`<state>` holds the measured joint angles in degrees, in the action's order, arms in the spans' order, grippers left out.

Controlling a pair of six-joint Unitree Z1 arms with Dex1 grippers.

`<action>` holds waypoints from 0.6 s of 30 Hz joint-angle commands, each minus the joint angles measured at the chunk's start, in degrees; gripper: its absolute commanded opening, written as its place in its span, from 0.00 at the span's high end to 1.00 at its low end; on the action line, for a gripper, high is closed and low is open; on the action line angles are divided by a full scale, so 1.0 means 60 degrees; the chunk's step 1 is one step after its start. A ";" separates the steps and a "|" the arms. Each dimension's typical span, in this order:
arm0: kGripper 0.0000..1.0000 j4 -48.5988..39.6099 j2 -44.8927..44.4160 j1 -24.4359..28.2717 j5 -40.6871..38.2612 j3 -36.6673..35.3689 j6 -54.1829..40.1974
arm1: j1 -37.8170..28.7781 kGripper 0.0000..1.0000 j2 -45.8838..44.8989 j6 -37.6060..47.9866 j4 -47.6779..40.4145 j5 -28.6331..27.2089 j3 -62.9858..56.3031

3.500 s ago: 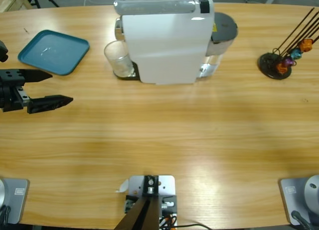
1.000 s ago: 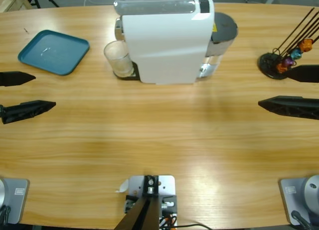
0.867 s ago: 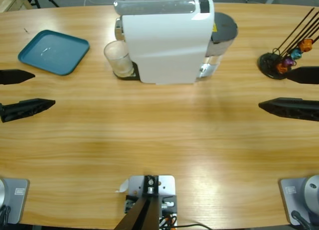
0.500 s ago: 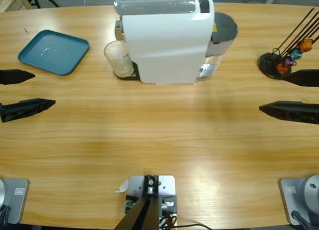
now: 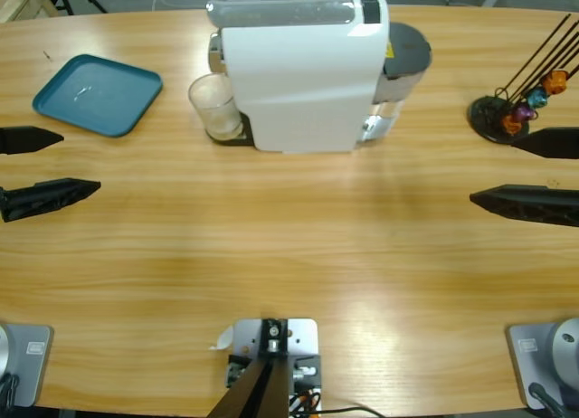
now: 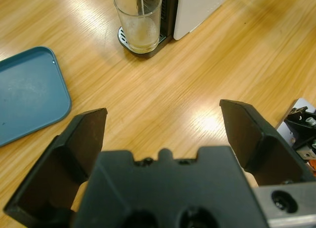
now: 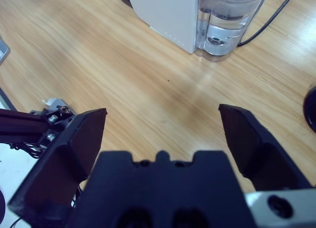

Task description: Pour coffee

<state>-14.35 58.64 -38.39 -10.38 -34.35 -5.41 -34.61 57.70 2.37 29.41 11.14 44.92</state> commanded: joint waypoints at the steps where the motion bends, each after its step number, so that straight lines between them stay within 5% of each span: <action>1: 0.00 -0.0157 -0.0316 -0.0121 -0.0144 0.0357 0.0058 | 0.0137 0.00 0.0265 -0.0147 0.0078 0.0063 -0.0191; 12: 0.00 0.0194 0.0105 -0.0121 -0.0021 0.0472 -0.0404 | 0.0134 0.00 0.0517 -0.0147 0.0099 0.0048 -0.0080; 18: 0.00 0.1554 0.0861 0.0195 -0.0080 0.0706 -0.1679 | 0.0129 0.00 0.0623 -0.0088 0.0705 0.0048 0.0260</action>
<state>-12.06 58.91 -38.39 -10.44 -32.97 -10.10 -34.61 59.40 2.37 29.79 11.14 45.33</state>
